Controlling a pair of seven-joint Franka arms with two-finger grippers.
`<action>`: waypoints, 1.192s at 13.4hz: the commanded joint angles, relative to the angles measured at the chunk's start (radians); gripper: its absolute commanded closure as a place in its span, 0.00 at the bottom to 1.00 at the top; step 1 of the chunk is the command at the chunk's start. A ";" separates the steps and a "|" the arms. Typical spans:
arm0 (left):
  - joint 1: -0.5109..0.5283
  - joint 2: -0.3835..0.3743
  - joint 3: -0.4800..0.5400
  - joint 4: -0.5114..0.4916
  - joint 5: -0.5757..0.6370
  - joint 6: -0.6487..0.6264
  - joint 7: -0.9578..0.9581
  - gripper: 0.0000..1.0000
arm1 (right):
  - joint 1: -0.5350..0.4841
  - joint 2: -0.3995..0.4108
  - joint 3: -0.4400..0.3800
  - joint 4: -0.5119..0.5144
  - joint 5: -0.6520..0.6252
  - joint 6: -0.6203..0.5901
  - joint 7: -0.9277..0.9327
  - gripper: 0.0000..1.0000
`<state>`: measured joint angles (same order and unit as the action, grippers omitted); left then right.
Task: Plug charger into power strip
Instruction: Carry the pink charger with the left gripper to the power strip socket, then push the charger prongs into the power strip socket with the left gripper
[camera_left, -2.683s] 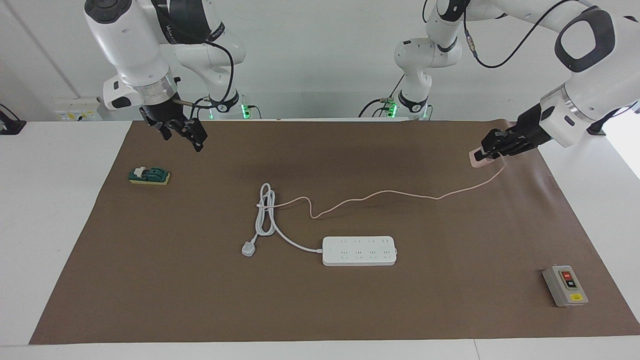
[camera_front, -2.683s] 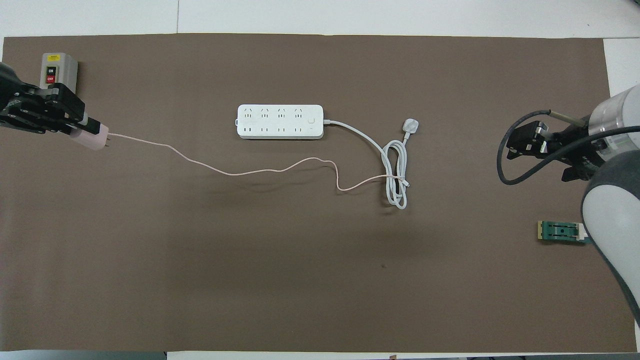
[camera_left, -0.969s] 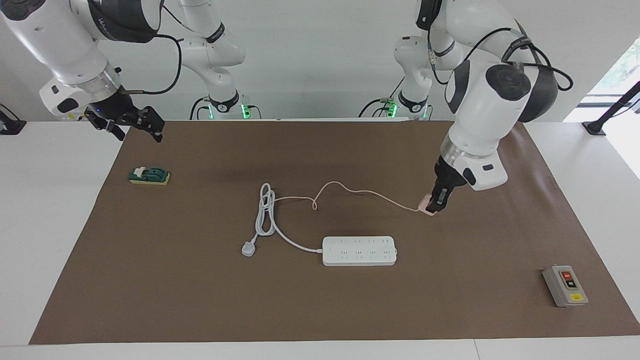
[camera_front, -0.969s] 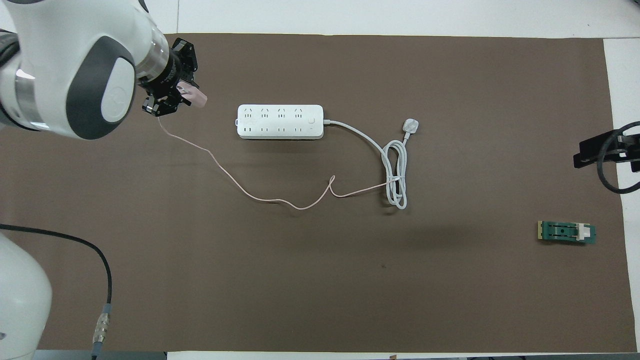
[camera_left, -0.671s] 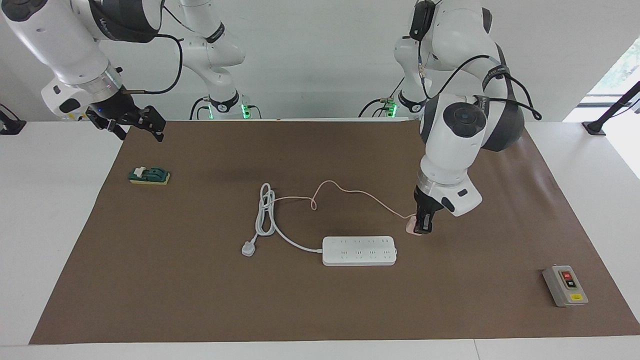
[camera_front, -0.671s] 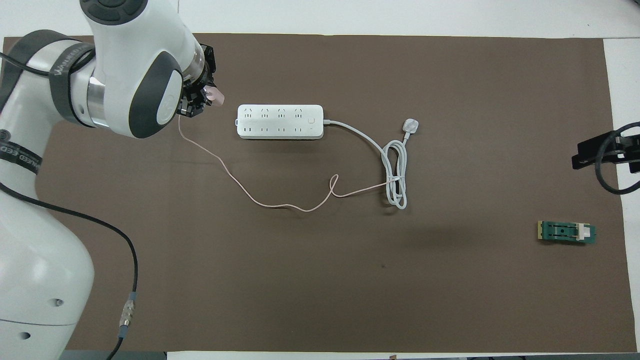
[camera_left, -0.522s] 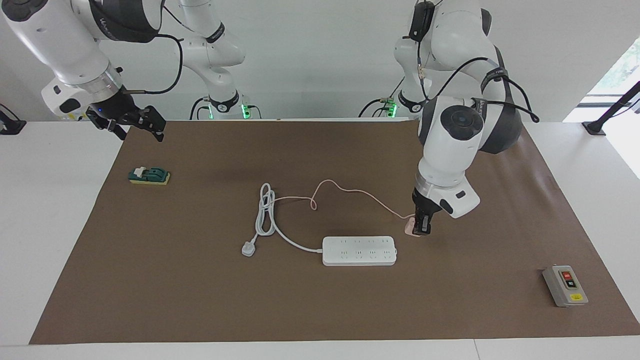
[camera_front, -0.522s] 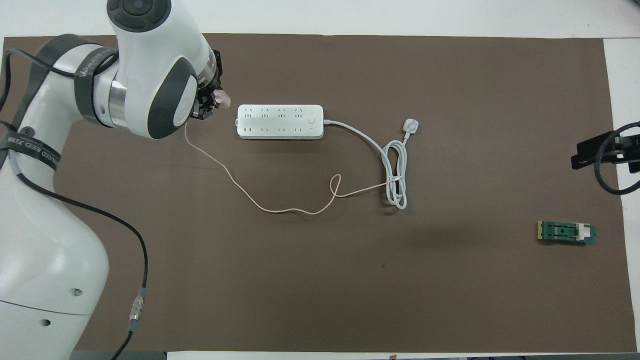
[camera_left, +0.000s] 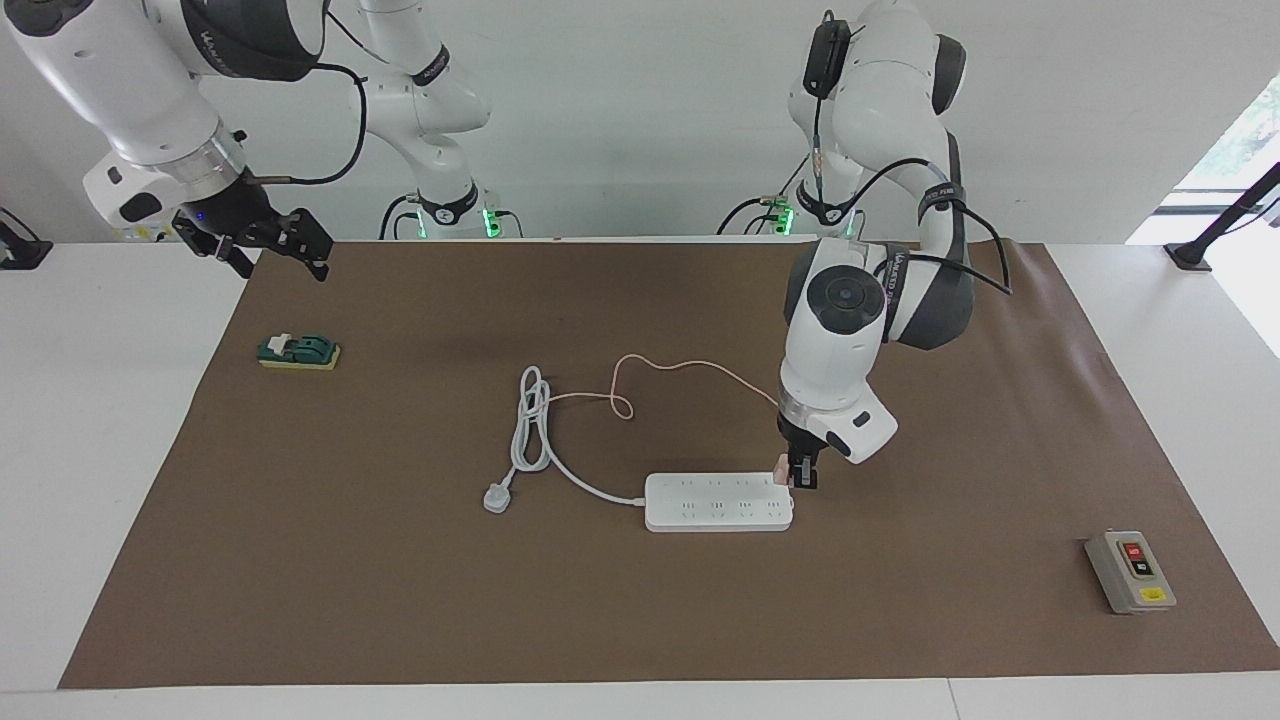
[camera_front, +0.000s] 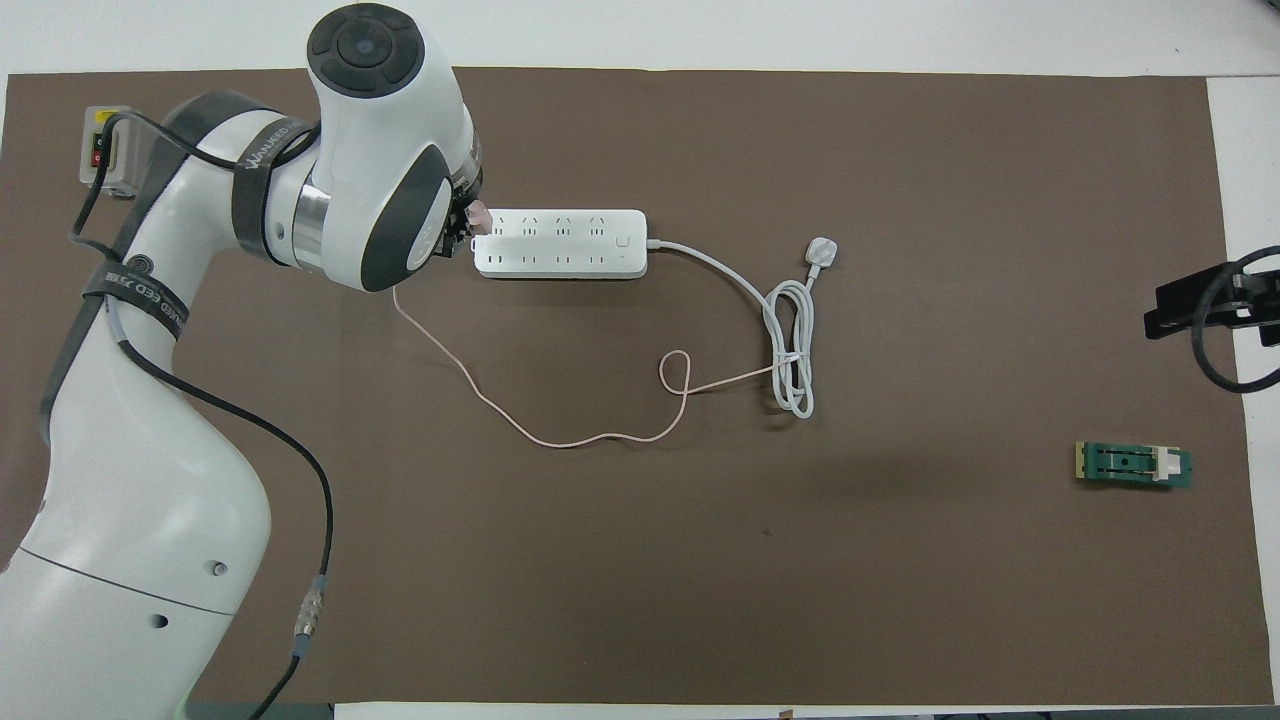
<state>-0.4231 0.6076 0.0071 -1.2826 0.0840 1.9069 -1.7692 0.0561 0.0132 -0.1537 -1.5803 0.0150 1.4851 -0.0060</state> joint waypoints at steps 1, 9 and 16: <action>-0.013 -0.015 0.013 -0.090 0.020 0.085 -0.016 1.00 | -0.002 -0.009 0.003 0.000 -0.001 -0.017 -0.016 0.00; -0.016 -0.017 0.013 -0.138 0.022 0.121 -0.018 1.00 | -0.002 -0.009 0.002 0.000 -0.001 -0.017 -0.016 0.00; -0.029 -0.029 0.008 -0.142 0.017 0.095 -0.021 1.00 | -0.002 -0.009 0.002 0.000 -0.001 -0.017 -0.016 0.00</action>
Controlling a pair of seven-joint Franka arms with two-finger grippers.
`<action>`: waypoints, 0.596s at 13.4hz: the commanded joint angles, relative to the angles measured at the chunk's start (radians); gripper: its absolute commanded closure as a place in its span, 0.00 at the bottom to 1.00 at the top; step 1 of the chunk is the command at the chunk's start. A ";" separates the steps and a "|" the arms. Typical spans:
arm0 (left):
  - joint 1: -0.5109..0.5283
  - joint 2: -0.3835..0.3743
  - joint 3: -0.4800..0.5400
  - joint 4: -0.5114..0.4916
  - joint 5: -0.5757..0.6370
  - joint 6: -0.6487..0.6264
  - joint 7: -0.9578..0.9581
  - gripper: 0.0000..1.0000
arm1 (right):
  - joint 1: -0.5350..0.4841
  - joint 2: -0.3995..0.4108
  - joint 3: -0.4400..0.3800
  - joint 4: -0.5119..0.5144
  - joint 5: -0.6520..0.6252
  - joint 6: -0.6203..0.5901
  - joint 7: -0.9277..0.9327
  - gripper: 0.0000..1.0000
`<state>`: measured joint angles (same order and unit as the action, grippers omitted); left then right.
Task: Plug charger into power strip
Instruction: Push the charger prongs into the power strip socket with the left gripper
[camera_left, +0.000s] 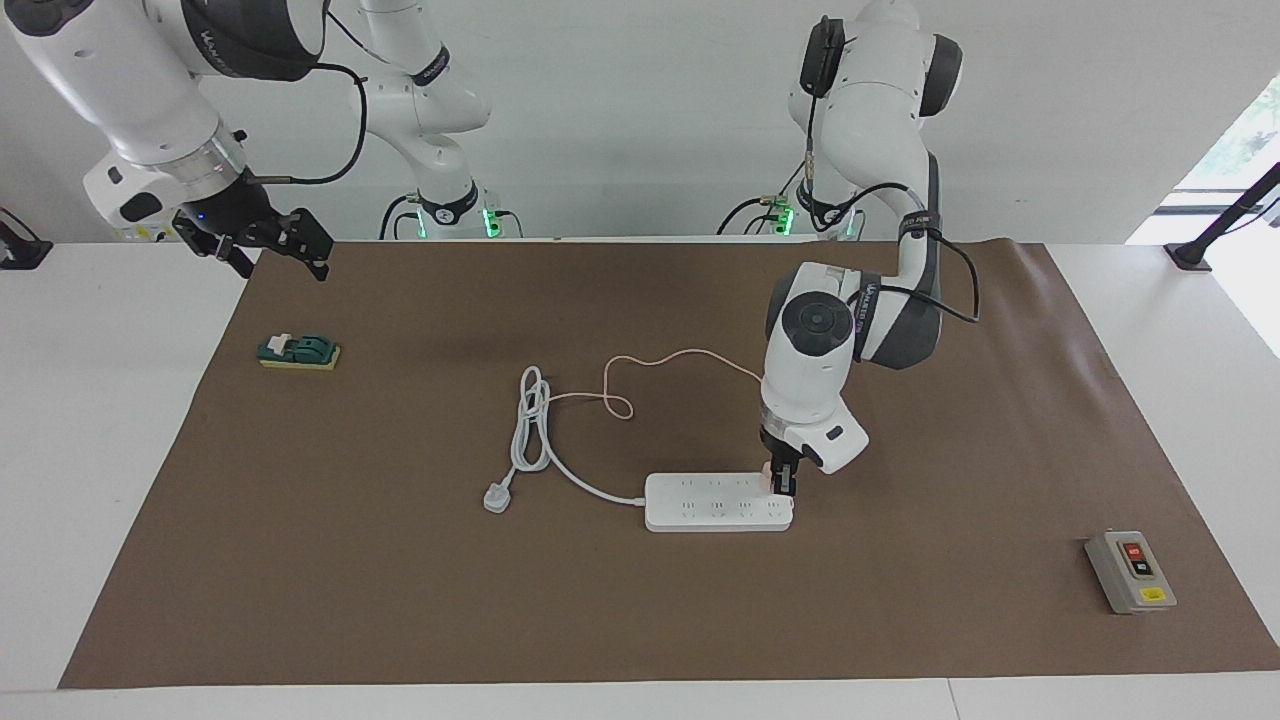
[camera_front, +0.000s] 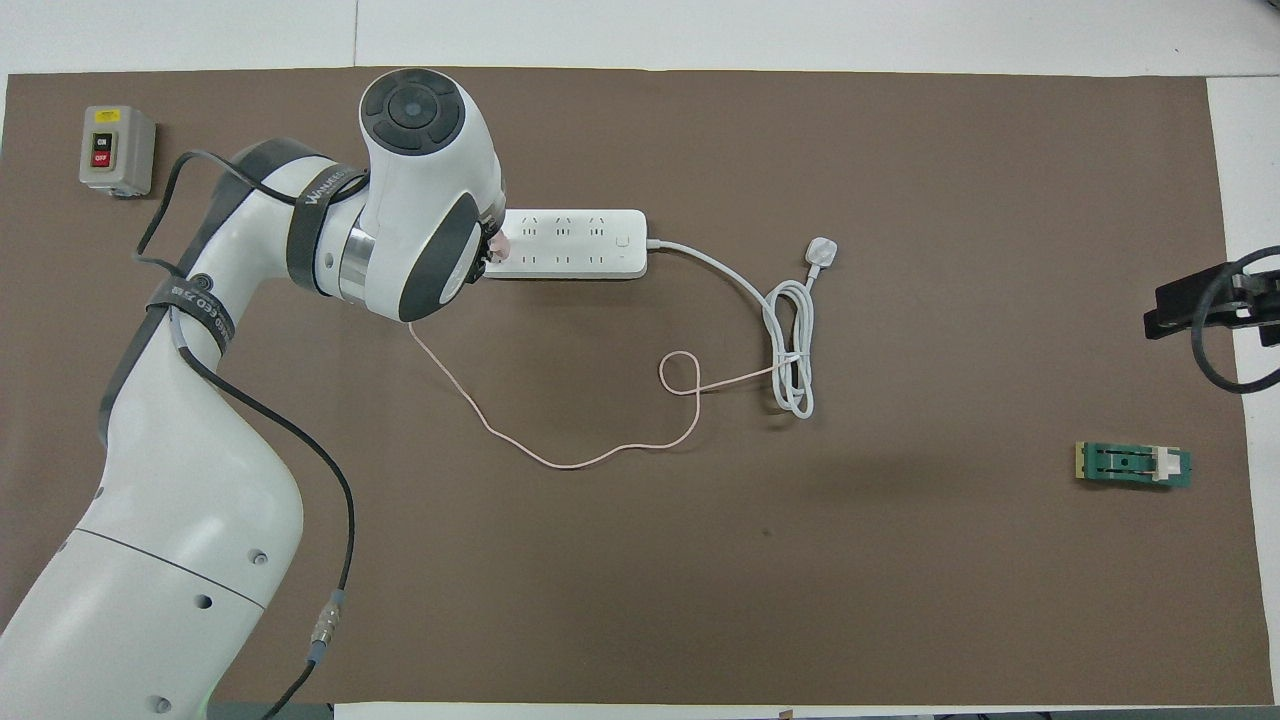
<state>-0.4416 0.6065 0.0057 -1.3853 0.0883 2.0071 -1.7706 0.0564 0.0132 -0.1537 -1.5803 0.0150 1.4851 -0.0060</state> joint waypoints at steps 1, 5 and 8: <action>-0.009 -0.028 0.010 -0.040 0.014 -0.008 -0.015 1.00 | -0.004 -0.009 0.003 0.000 -0.001 -0.017 -0.016 0.00; -0.003 -0.027 0.010 -0.043 0.014 -0.014 -0.003 1.00 | -0.003 -0.009 0.002 0.000 -0.001 -0.017 -0.016 0.00; -0.005 -0.024 0.011 -0.043 0.013 -0.008 -0.003 1.00 | -0.004 -0.009 0.003 0.000 -0.001 -0.017 -0.016 0.00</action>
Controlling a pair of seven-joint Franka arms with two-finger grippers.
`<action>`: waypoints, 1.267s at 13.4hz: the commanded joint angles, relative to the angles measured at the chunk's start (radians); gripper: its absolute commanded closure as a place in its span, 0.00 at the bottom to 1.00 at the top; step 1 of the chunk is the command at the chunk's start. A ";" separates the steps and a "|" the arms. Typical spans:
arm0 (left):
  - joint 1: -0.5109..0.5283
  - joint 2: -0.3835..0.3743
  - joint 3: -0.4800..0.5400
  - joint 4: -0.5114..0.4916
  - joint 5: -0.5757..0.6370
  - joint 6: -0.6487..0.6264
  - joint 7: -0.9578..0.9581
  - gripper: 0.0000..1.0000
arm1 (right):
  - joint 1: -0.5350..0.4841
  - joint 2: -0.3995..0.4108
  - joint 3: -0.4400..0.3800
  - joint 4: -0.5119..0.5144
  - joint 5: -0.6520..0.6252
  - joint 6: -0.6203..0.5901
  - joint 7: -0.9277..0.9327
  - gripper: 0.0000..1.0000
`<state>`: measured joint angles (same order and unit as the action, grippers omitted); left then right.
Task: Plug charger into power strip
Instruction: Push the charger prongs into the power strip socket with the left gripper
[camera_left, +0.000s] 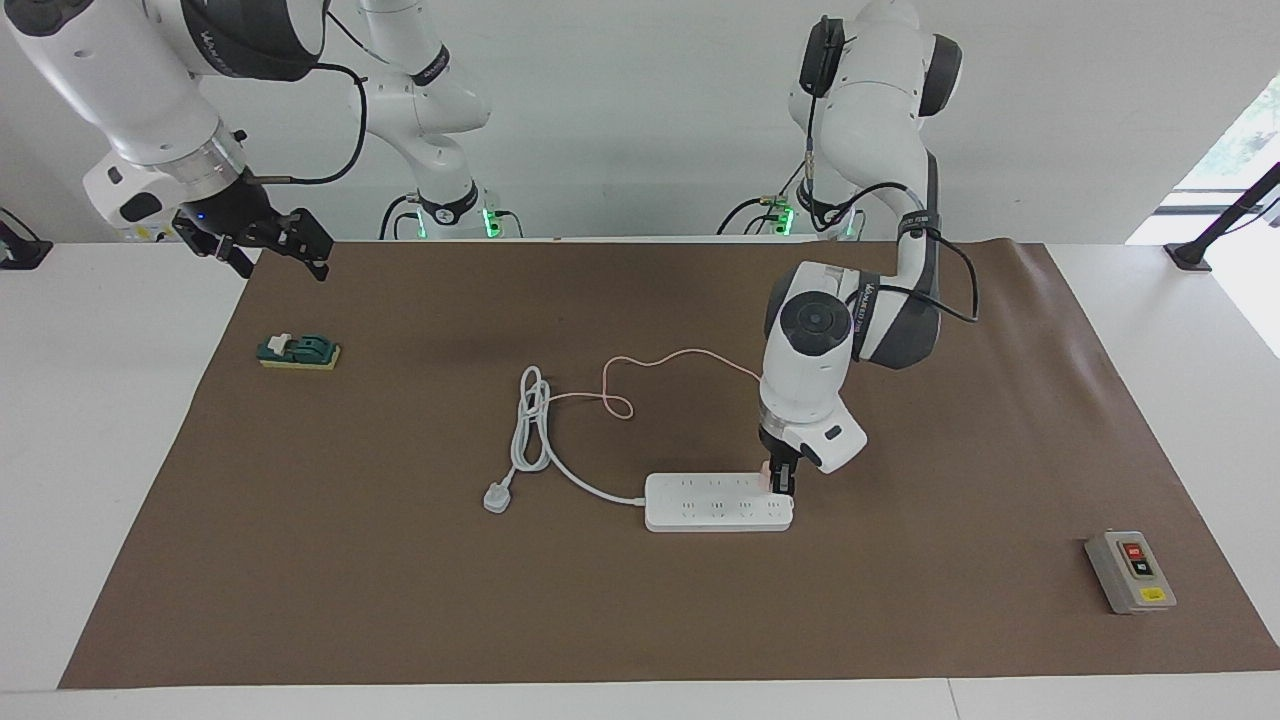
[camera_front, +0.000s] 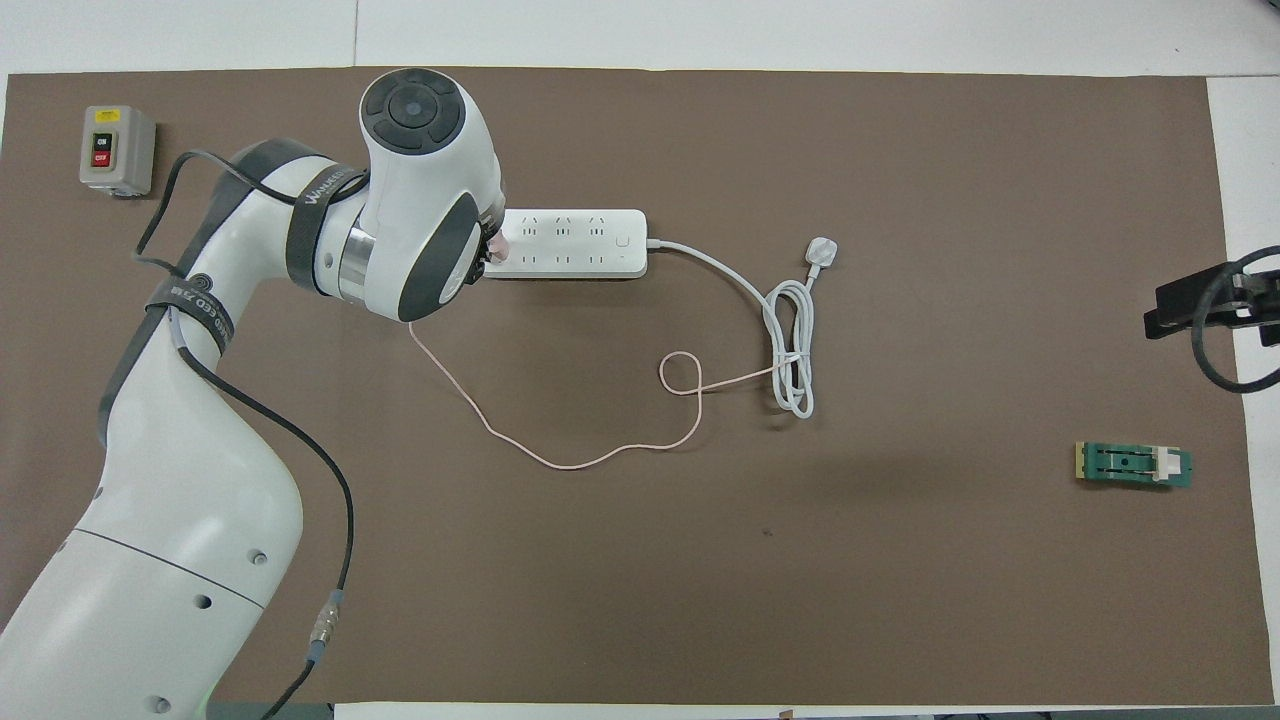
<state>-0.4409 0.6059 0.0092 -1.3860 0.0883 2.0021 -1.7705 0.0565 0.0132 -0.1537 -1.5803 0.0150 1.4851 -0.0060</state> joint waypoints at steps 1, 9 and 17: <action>-0.004 -0.021 0.008 -0.042 0.014 -0.002 -0.003 1.00 | -0.004 -0.009 0.003 0.000 -0.001 -0.017 -0.016 0.00; 0.010 -0.026 0.008 -0.044 -0.005 0.000 -0.087 1.00 | -0.003 -0.009 0.003 0.000 -0.001 -0.017 -0.016 0.00; -0.002 -0.025 0.006 -0.053 -0.005 0.009 -0.096 1.00 | -0.003 -0.009 0.003 -0.001 -0.001 -0.017 -0.016 0.00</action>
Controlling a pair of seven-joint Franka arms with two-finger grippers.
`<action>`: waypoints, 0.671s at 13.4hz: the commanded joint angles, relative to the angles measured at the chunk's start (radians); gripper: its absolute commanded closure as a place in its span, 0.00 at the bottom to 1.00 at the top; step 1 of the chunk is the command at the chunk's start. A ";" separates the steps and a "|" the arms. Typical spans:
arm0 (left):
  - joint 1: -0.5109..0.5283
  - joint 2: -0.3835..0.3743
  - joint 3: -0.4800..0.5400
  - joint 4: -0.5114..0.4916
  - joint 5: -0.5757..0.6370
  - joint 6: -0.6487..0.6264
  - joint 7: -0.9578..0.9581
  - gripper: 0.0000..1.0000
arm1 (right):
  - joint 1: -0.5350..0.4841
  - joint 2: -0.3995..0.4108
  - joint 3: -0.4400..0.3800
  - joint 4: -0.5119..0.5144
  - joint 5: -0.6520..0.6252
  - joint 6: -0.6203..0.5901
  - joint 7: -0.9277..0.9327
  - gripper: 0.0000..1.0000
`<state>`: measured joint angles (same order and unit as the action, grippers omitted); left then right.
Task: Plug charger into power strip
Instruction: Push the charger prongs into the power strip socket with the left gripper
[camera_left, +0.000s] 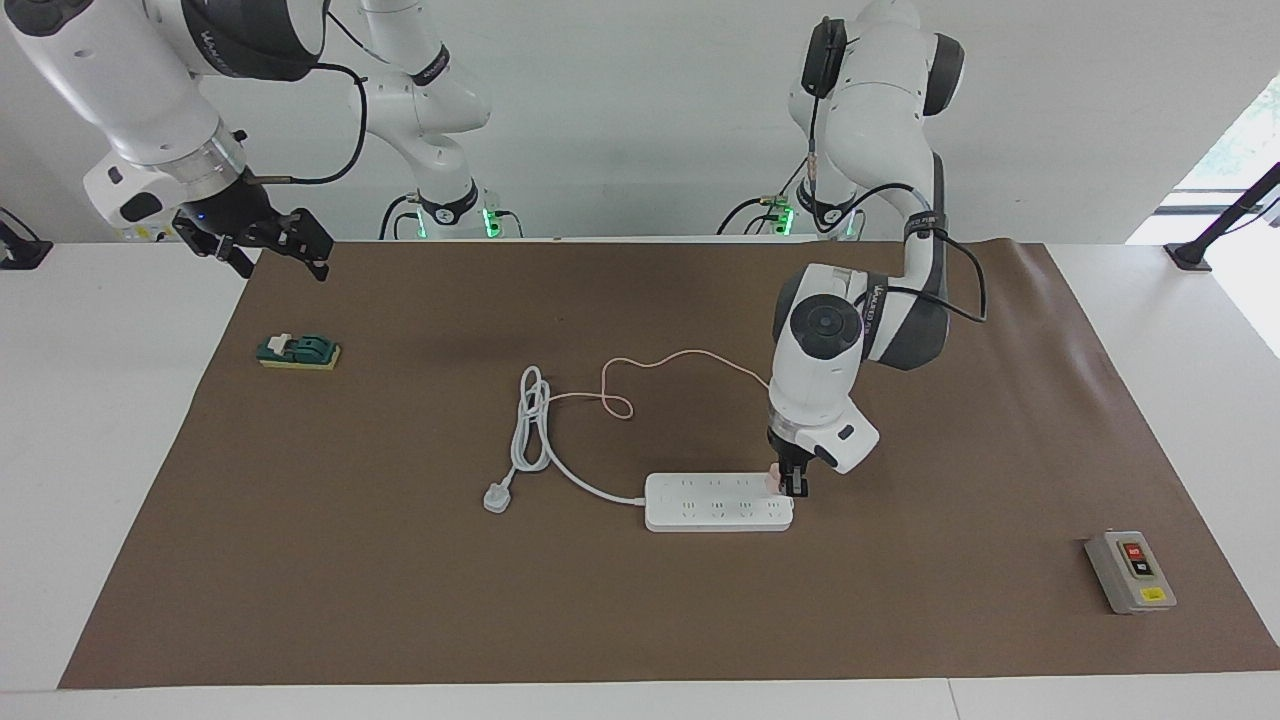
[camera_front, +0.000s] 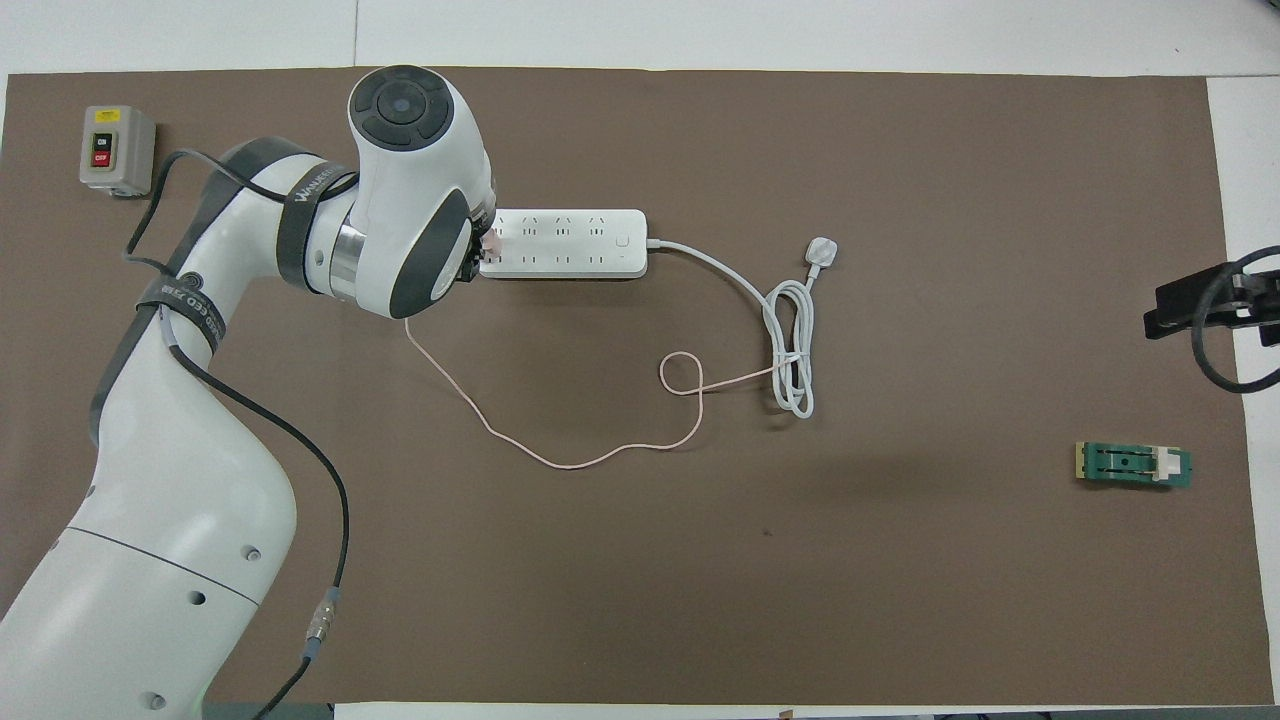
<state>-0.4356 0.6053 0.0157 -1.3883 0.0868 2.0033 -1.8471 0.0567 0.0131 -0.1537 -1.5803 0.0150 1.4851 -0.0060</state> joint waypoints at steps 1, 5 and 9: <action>-0.011 -0.024 0.000 -0.051 -0.004 0.006 -0.021 1.00 | -0.003 -0.009 0.002 -0.001 -0.001 -0.017 -0.016 0.00; -0.023 -0.022 0.000 -0.052 -0.004 0.003 -0.030 1.00 | -0.003 -0.009 0.003 0.000 -0.001 -0.017 -0.016 0.00; -0.023 -0.024 0.001 -0.064 -0.004 0.000 -0.027 1.00 | -0.003 -0.009 0.003 0.000 -0.001 -0.017 -0.016 0.00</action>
<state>-0.4475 0.6023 0.0090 -1.3924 0.0868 2.0027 -1.8576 0.0568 0.0131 -0.1537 -1.5803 0.0150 1.4851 -0.0060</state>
